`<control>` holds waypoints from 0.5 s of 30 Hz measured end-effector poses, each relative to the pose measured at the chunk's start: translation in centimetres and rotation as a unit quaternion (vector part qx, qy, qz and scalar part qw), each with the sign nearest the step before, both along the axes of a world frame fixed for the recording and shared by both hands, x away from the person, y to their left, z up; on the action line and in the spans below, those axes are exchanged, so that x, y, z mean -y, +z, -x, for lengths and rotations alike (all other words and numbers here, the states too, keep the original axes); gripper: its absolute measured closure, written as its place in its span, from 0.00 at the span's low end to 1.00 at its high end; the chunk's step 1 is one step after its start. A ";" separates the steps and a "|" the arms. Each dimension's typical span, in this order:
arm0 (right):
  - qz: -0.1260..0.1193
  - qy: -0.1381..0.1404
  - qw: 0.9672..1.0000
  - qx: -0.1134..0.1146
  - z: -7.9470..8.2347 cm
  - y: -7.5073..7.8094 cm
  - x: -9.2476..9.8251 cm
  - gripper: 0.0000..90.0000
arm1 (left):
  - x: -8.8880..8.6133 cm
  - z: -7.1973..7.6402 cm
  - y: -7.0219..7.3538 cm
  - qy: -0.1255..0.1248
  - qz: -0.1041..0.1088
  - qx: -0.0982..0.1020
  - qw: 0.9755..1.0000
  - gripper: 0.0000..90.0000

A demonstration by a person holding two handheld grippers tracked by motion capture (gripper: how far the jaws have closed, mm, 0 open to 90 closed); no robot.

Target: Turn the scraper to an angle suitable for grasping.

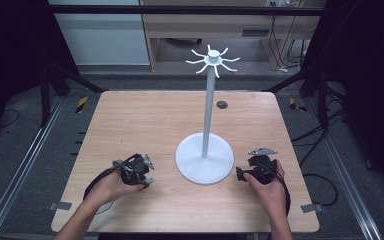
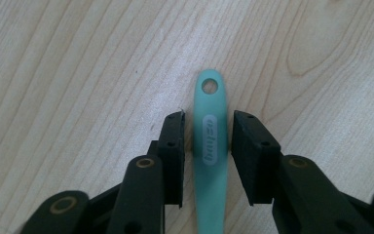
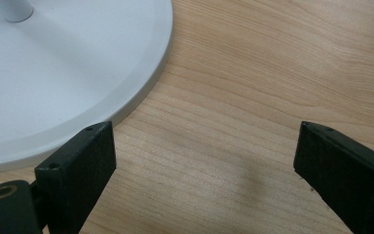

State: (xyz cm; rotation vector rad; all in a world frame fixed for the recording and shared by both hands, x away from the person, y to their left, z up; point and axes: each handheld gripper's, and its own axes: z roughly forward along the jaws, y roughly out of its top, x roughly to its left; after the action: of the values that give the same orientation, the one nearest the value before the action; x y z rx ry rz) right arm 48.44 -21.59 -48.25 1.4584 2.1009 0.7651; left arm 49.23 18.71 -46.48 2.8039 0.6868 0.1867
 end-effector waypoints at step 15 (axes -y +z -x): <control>-0.002 -0.001 1.000 0.001 0.0 0.0 0.0 0.10 | 0.2 0.6 0.7 -0.001 0.018 0.020 1.000 0.82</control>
State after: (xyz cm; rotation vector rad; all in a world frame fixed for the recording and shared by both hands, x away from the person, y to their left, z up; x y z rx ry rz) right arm 48.47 -21.63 -48.28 1.4621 2.0964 0.7708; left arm 48.66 18.48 -45.76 2.7592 0.6707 0.2274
